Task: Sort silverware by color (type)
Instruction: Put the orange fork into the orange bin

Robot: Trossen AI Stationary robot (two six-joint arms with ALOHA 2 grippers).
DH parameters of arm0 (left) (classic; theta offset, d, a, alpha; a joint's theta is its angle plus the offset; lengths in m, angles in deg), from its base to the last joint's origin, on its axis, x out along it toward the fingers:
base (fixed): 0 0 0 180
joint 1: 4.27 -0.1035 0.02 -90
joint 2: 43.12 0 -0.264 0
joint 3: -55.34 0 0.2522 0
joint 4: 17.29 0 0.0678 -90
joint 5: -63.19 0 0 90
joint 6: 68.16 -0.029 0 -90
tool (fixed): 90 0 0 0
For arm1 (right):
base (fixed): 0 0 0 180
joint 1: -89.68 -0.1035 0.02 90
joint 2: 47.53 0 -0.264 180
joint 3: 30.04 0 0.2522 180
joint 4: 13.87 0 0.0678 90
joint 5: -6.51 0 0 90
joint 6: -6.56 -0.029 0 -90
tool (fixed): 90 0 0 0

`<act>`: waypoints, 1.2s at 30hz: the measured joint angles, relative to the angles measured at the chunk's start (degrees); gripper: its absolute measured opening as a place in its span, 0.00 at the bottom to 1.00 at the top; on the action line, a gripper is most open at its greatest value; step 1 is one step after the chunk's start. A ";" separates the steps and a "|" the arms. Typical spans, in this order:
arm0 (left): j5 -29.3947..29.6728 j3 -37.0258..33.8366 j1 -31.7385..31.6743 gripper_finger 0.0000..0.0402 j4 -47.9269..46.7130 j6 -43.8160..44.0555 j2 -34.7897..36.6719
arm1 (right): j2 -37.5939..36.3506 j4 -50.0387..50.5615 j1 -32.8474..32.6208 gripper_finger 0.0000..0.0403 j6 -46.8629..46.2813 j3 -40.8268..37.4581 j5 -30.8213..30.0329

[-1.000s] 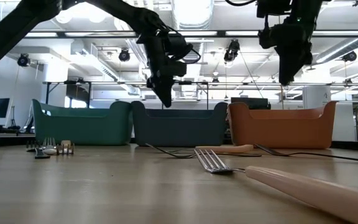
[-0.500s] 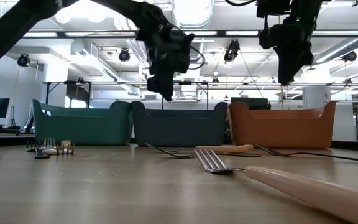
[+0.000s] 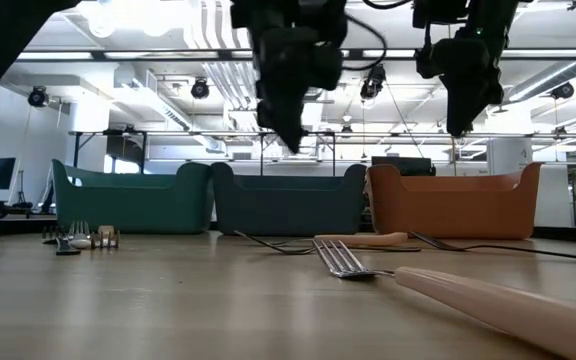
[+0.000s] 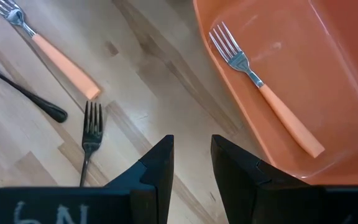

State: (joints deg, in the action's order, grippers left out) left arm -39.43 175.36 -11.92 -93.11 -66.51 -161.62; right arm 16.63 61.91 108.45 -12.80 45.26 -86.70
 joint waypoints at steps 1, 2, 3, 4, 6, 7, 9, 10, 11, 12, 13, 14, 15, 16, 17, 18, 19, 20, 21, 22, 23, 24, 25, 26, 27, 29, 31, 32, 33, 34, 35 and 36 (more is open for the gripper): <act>-0.02 -1.06 0.53 0.21 2.94 1.20 0.00 | 0.00 -0.02 0.01 0.24 0.01 0.00 0.02; 0.09 -2.12 0.87 0.21 5.78 2.58 0.00 | 0.00 -0.02 -0.01 0.24 0.01 0.00 0.02; 0.50 -2.95 1.09 0.21 8.08 4.04 -0.06 | 0.00 -0.02 0.00 0.24 0.01 0.01 0.12; 1.29 -3.82 1.26 0.21 10.51 5.47 -0.07 | 0.00 -0.04 0.01 0.24 0.01 0.00 0.17; 3.88 -5.75 1.77 0.21 16.37 7.68 -0.07 | 0.00 -0.10 0.00 0.24 0.01 0.00 0.17; 5.39 -6.63 2.07 0.21 18.31 8.47 -0.07 | 0.00 -0.14 -0.01 0.24 0.01 0.00 0.17; 8.24 -7.54 2.77 0.21 19.79 8.90 -0.11 | 0.00 -0.20 -0.01 0.24 0.01 0.00 0.17; 9.99 -7.81 3.20 0.21 20.69 8.87 -0.13 | 0.00 -0.20 0.00 0.24 0.01 0.00 0.17; 11.41 -8.11 3.53 0.21 21.71 8.81 -0.13 | 0.00 -0.22 -0.01 0.24 0.01 0.00 0.17; 12.53 -8.35 3.79 0.21 22.40 8.79 -0.09 | 0.00 -0.22 -0.01 0.24 0.01 0.00 0.17; 13.12 -8.59 4.05 0.21 22.65 8.79 -0.07 | 0.00 -0.22 -0.01 0.24 0.01 0.00 0.17; 13.21 -8.85 4.28 0.21 22.77 8.79 -0.07 | 0.00 -0.26 -0.01 0.24 0.01 0.00 0.17; 13.25 -9.15 4.54 0.21 23.22 8.81 -0.07 | 0.00 -0.28 0.00 0.24 0.01 0.00 0.17; 13.28 -9.59 4.84 0.21 24.17 8.89 -0.09 | 0.00 -0.35 -0.01 0.24 0.01 0.00 0.17; 13.56 -10.07 5.11 0.21 25.43 9.03 -0.08 | 0.00 -0.45 -0.01 0.24 0.01 0.00 0.17; 13.86 -10.65 5.39 0.21 26.52 9.25 -0.06 | 0.00 -0.50 0.01 0.24 0.03 0.00 0.17; 14.04 -11.24 5.57 0.21 26.79 9.40 -0.04 | 0.00 -0.54 0.00 0.24 0.01 0.00 0.17; 14.24 -11.87 5.74 0.21 26.77 9.42 -0.04 | 0.00 -0.65 -0.01 0.24 0.01 0.00 0.17; 14.59 -12.58 5.85 0.21 27.27 9.42 -0.04 | 0.00 -0.75 -0.01 0.24 0.01 0.00 0.17; 14.76 -13.36 5.96 0.21 28.44 9.43 -0.04 | 0.00 -0.82 0.00 0.24 0.01 0.00 0.17; 14.77 -14.38 6.00 0.21 30.19 9.40 0.13 | 0.00 -0.93 -0.01 0.24 0.01 0.00 0.17; 14.75 -15.47 5.99 0.21 31.78 9.31 0.45 | 0.00 -1.04 0.00 0.24 0.01 0.00 0.16; 14.74 -16.53 5.95 0.21 33.27 8.99 0.82 | 0.00 -1.05 -0.01 0.24 0.01 0.00 0.16; 14.73 -17.61 5.93 0.21 35.00 8.40 1.14 | 0.00 -1.05 0.00 0.24 0.01 0.00 0.17; 14.71 -18.65 5.88 0.21 36.73 7.81 1.34 | 0.00 -1.05 0.01 0.24 0.03 0.00 0.16; 14.34 -20.48 5.51 0.21 38.48 6.56 1.53 | 0.00 -1.07 -0.01 0.24 0.01 0.00 0.15; 12.34 -22.12 4.78 0.21 39.85 5.51 1.53 | 0.00 -1.15 -0.01 0.24 -0.12 0.00 0.11; 10.84 -23.06 4.31 0.21 41.03 5.23 1.53 | 0.00 -1.43 -0.01 0.24 -0.63 0.00 -0.19; 9.41 -23.98 3.74 0.22 42.35 4.91 1.53 | 0.01 -1.90 -0.01 0.24 -1.53 0.00 -1.35; 8.00 -24.88 3.10 0.22 43.62 4.34 1.53 | 0.10 -2.41 -0.01 0.24 -2.68 0.00 -3.12; 6.53 -25.75 2.50 0.23 44.67 3.56 1.53 | 0.14 -2.90 -0.01 0.24 -3.58 0.00 -5.22; 5.17 -26.58 1.93 0.24 45.76 2.58 1.53 | 0.15 -3.21 -0.01 0.24 -3.69 0.00 -7.08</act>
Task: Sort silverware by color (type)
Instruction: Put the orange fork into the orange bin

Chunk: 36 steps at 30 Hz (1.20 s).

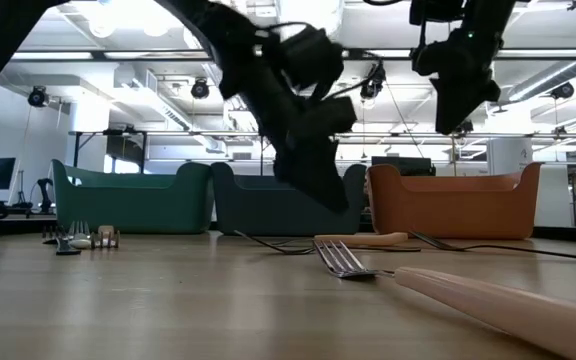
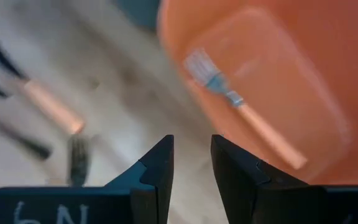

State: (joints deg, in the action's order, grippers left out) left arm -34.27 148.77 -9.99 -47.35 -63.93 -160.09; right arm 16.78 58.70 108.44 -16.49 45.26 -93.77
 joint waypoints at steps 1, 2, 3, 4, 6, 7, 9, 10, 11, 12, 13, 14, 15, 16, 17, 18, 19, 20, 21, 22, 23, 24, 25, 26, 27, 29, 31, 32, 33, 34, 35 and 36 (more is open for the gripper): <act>-1.23 -0.78 -0.53 0.25 1.27 -0.85 0.00 | 0.00 -0.12 0.04 0.24 0.16 0.00 -1.30; -2.33 -1.38 -0.94 0.27 2.48 -1.68 0.00 | 0.00 -0.31 0.04 0.24 0.64 0.00 -1.86; -3.36 -1.76 -1.23 0.28 3.13 -2.33 0.00 | 0.00 -0.80 0.03 0.24 0.95 0.00 -1.88; -4.17 -2.00 -1.42 0.30 3.27 -3.02 0.00 | 0.00 -1.10 0.02 0.24 0.96 0.00 -1.84; -5.15 -2.52 -1.55 0.34 3.24 -4.70 0.00 | 0.00 -0.88 0.00 0.24 0.97 0.01 -1.76; -5.17 -2.83 -1.53 0.35 3.26 -5.55 0.00 | 0.01 -0.93 0.00 0.24 0.97 0.00 -1.78; -5.19 -3.48 -1.53 0.39 3.33 -7.14 0.00 | 0.09 -0.91 0.02 0.24 0.97 0.01 -1.82; -5.19 -3.93 -1.53 0.40 3.72 -7.99 0.00 | 0.11 -0.90 0.02 0.24 0.97 0.01 -1.81; -5.15 -4.47 -1.51 0.41 4.25 -8.89 0.00 | 0.11 -0.92 0.02 0.24 0.97 0.01 -1.81; -5.09 -5.07 -1.49 0.42 4.99 -9.67 0.00 | 0.11 -0.90 0.02 0.24 0.97 0.00 -1.80; -4.68 -5.70 -1.49 0.42 5.74 -10.43 0.00 | 0.11 -0.90 0.02 0.24 0.97 0.00 -1.80; -3.84 -6.27 -1.49 0.43 6.46 -10.85 0.00 | 0.11 -0.90 0.02 0.24 0.97 0.00 -1.80; -3.22 -6.77 -1.49 0.43 7.26 -11.10 0.00 | 0.11 -0.90 0.02 0.24 0.97 0.00 -1.80; -2.64 -7.17 -1.49 0.43 7.99 -11.22 0.00 | 0.11 -0.90 0.02 0.24 0.97 0.00 -1.80; -2.48 -7.56 -1.49 0.43 8.86 -11.26 0.00 | 0.11 -0.90 0.02 0.24 0.97 0.00 -1.80; -2.48 -8.00 -1.49 0.42 9.60 -11.22 0.00 | 0.11 -0.90 0.02 0.24 0.97 0.02 -1.80; -2.44 -8.45 -1.44 0.42 10.37 -11.20 0.00 | 0.11 -0.90 0.02 0.24 0.97 0.00 -1.80; -2.36 -8.86 -1.36 0.42 10.78 -11.20 0.00 | 0.11 -0.90 0.02 0.24 0.97 0.00 -1.80; -2.33 -9.19 -1.19 0.42 10.88 -11.22 -0.01 | 0.11 -0.90 0.02 0.24 0.97 0.00 -1.80; -2.30 -9.33 -0.89 0.41 10.90 -11.20 -0.02 | 0.11 -0.90 0.02 0.24 0.97 0.00 -1.80; -2.22 -9.37 -0.59 0.41 10.97 -11.08 -0.04 | 0.11 -0.90 0.02 0.24 0.97 0.00 -1.80; -2.04 -9.35 -0.31 0.40 11.07 -10.83 -0.04 | 0.11 -0.90 0.02 0.24 0.97 0.00 -1.80; -2.01 -9.36 -0.15 0.40 11.25 -10.69 -0.04 | 0.11 -0.90 0.02 0.24 0.97 0.00 -1.80; -2.02 -9.35 0.00 0.39 11.32 -10.67 -0.04 | 0.11 -0.90 0.02 0.24 0.97 0.01 -1.80; -1.88 -9.35 0.09 0.38 11.24 -10.67 -0.04 | 0.11 -0.90 0.02 0.24 0.97 0.00 -1.80; 0.29 -9.43 0.16 0.37 11.28 -10.65 -0.04 | 0.11 -0.90 0.02 0.24 0.97 0.00 -1.80; 2.66 -9.84 0.20 0.35 11.30 -10.63 -0.04 | 0.11 -0.90 0.02 0.24 0.97 0.00 -1.80; 3.74 -10.13 0.20 0.33 11.25 -10.63 -0.04 | 0.11 -0.90 0.02 0.24 0.97 0.02 -1.80; 3.91 -10.36 0.19 0.32 11.38 -10.60 -0.04 | 0.11 -0.90 0.02 0.24 0.97 0.00 -1.80; 4.11 -10.43 0.20 0.31 11.35 -10.57 -0.18 | 0.11 -0.90 0.02 0.24 0.97 0.00 -1.80; 4.11 -10.43 0.22 0.29 11.41 -10.23 -0.43 | 0.11 -0.90 0.02 0.24 0.97 0.02 -1.80; 4.07 -10.37 0.22 0.28 11.39 -9.64 -0.62 | 0.11 -0.90 0.02 0.24 0.97 0.01 -1.80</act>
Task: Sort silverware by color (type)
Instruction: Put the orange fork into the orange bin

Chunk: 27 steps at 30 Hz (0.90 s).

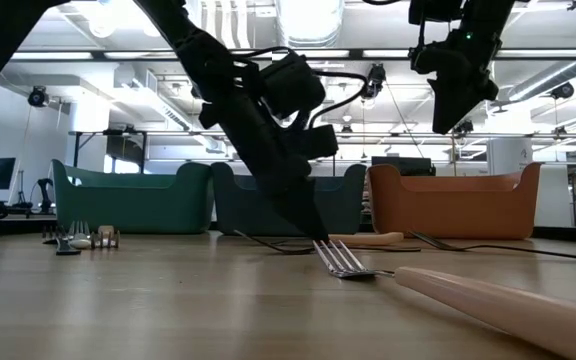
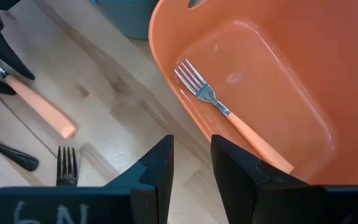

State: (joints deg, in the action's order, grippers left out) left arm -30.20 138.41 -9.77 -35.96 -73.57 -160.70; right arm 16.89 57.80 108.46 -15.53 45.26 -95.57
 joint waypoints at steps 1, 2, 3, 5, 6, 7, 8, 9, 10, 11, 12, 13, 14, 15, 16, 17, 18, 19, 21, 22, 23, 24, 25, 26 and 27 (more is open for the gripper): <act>-0.02 0.16 0.05 0.27 -0.01 0.56 -0.33 | 0.00 0.00 -0.02 0.24 0.00 -0.01 0.00; 0.03 0.32 0.13 0.26 0.03 1.02 -0.83 | 0.00 0.00 -0.02 0.24 0.00 -0.01 0.00; 0.03 0.42 0.17 0.25 0.03 1.35 -1.20 | 0.00 -0.01 -0.02 0.24 0.00 -0.01 0.00; 0.05 0.62 0.18 0.22 -0.15 2.90 -1.66 | 0.00 0.00 -0.02 0.24 0.00 -0.01 0.00; 0.10 0.67 0.17 0.21 -0.19 4.18 -1.78 | 0.00 0.00 -0.02 0.24 0.00 0.01 0.00; 0.24 0.69 0.17 0.19 -0.26 5.61 -1.82 | 0.00 0.00 -0.02 0.24 0.00 -0.01 0.00; 0.35 0.69 0.15 0.16 -0.45 7.12 -1.81 | 0.00 0.00 -0.02 0.24 0.00 0.00 0.00; 0.43 0.69 0.11 0.13 -0.48 8.64 -1.55 | 0.00 0.00 -0.02 0.24 0.00 -0.01 0.00; 0.43 0.67 0.11 0.10 -0.53 10.20 -1.34 | 0.00 0.00 -0.01 0.24 0.00 -0.01 0.00; 0.33 0.67 0.11 0.06 -0.61 11.67 -1.13 | 0.00 0.00 -0.02 0.24 0.00 0.00 0.00; 0.27 0.65 0.15 0.05 -0.61 13.32 -0.76 | 0.00 0.00 -0.02 0.24 0.00 -0.01 0.00; 0.01 0.56 0.15 0.05 -0.61 15.07 -0.48 | 0.00 0.00 -0.02 0.24 0.00 0.02 0.00; -0.22 0.52 0.13 0.05 -0.74 16.64 -0.14 | 0.00 0.00 -0.02 0.24 0.00 -0.01 0.00; -0.33 0.47 0.13 0.05 -0.99 17.83 0.21 | 0.00 -0.01 -0.02 0.24 0.00 -0.01 0.01; -0.49 0.40 0.15 0.05 -1.22 18.79 0.54 | 0.00 0.01 -0.02 0.24 0.00 -0.01 0.00; -0.68 0.32 0.19 0.05 -1.65 19.75 1.05 | 0.00 -0.01 -0.02 0.24 0.00 0.00 0.00; -0.99 0.24 0.23 0.05 -2.14 20.62 1.51 | 0.00 0.00 -0.02 0.24 0.00 -0.01 0.01; -1.11 0.17 0.25 0.05 -2.52 21.56 2.22 | 0.00 0.00 -0.02 0.24 0.00 -0.01 0.02; -1.02 0.17 0.33 0.05 -2.68 23.27 4.00 | 0.00 0.00 -0.02 0.24 0.00 -0.01 0.02; -0.70 0.17 0.33 0.05 -2.96 24.12 5.20 | 0.00 -0.02 -0.02 0.24 0.00 -0.01 0.00; -0.40 0.19 0.29 0.05 -3.06 24.83 6.36 | 0.02 0.00 -0.02 0.24 0.00 -0.01 0.02; 0.20 0.25 0.26 0.05 -3.07 25.39 7.57 | 0.00 -0.04 -0.02 0.24 0.00 -0.01 0.00; 1.05 0.25 0.24 0.05 -3.25 25.76 8.72 | 0.02 -0.03 -0.02 0.24 0.00 -0.01 0.02; 1.71 0.25 0.24 0.05 -3.62 25.92 9.81 | 0.02 -0.03 -0.02 0.24 0.00 -0.01 0.02; 2.56 0.25 0.24 0.05 -4.20 26.01 11.02 | 0.02 -0.04 -0.02 0.24 0.00 -0.01 0.02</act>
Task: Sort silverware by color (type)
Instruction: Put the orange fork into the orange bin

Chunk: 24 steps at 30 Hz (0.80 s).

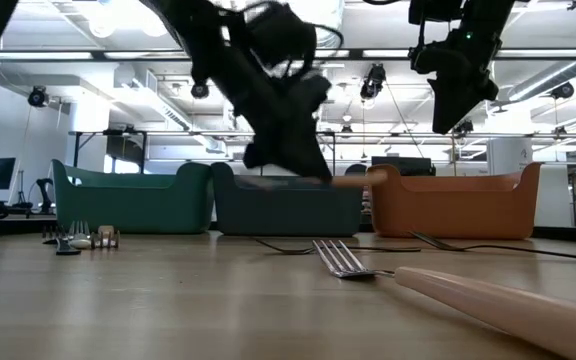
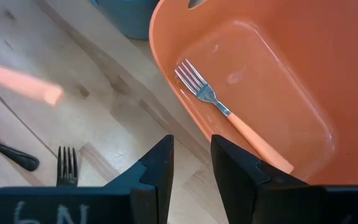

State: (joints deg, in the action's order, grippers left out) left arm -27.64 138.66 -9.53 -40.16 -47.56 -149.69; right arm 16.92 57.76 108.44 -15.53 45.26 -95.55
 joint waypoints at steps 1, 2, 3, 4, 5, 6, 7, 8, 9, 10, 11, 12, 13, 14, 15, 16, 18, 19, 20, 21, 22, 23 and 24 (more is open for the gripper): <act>1.13 0.00 0.00 0.05 -0.95 0.07 1.46 | 0.00 0.00 0.00 0.24 0.00 0.01 0.00; 2.50 0.00 0.00 0.05 -2.30 0.12 2.93 | 0.00 0.00 0.01 0.24 0.00 0.01 0.00; 4.18 0.04 0.00 0.05 -3.87 0.23 4.53 | 0.00 0.00 0.02 0.24 0.00 0.00 0.00; 6.02 0.07 0.00 0.05 -5.80 0.44 6.28 | 0.00 -0.02 0.00 0.24 0.00 0.00 0.00; 7.96 0.07 0.00 0.05 -8.08 0.49 7.77 | 0.00 0.00 0.00 0.24 0.00 0.00 0.00; 9.87 0.07 0.00 0.05 -10.34 0.51 9.27 | 0.00 0.00 0.00 0.24 0.00 0.00 0.00; 11.64 0.07 -0.11 0.05 -12.60 0.50 10.70 | 0.00 -0.02 0.00 0.24 0.00 0.02 -0.02; 13.48 0.07 -0.21 0.05 -14.66 0.27 12.18 | 0.00 0.00 0.00 0.24 0.00 0.00 0.00; 15.21 0.07 -0.39 0.05 -16.64 -0.16 13.79 | 0.00 0.00 0.02 0.24 0.00 0.00 0.00; 16.53 0.07 -0.58 0.05 -18.66 -0.50 15.35 | 0.00 -0.02 0.00 0.24 0.00 0.01 0.00; 17.72 0.07 -0.85 0.05 -20.46 -0.59 16.99 | 0.00 -0.02 0.00 0.24 0.00 0.00 0.00; 18.44 0.13 -1.20 0.05 -22.35 -0.61 18.54 | 0.00 -0.02 0.00 0.24 0.00 0.00 0.00; 18.72 0.13 -1.61 0.05 -24.33 -0.63 19.81 | 0.00 -0.02 0.00 0.24 0.00 0.00 0.00; 18.88 0.13 -2.10 0.05 -26.15 -0.69 21.16 | 0.00 -0.01 0.00 0.24 0.00 0.00 0.00; 18.89 0.13 -2.65 0.05 -27.67 -0.73 22.40 | 0.00 -0.04 0.00 0.24 0.00 0.00 0.00; 18.89 0.13 -3.24 0.05 -29.00 -0.87 23.68 | 0.00 -0.34 0.00 0.24 -0.03 0.00 -0.01; 18.90 0.13 -4.72 0.05 -30.64 -1.94 26.12 | 0.13 -3.39 0.07 0.24 0.64 0.00 -0.40; 18.91 0.13 -5.53 0.05 -31.20 -2.86 27.21 | 0.29 -6.41 0.28 0.24 0.70 0.00 -1.76; 18.91 0.13 -6.35 0.05 -31.63 -3.89 28.05 | 0.50 -8.99 0.52 0.24 0.26 0.02 -3.35; 18.91 0.13 -7.41 0.05 -31.81 -5.03 28.84 | 0.87 -10.86 1.01 0.24 -0.61 0.02 -5.06; 18.91 0.13 -8.47 0.05 -31.84 -6.09 29.59 | 1.34 -12.56 1.76 0.24 -0.98 0.02 -6.26; 18.87 0.13 -9.60 0.05 -31.85 -7.17 30.27 | 1.96 -14.01 2.78 0.24 -1.26 0.02 -6.56; 18.87 0.13 -10.87 0.05 -31.88 -8.09 30.91 | 2.87 -14.85 4.02 0.24 -1.82 0.04 -6.63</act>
State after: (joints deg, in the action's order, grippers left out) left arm -8.77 138.79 -20.40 -72.04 -55.65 -118.78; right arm 19.78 42.90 112.46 -17.34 45.30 -102.18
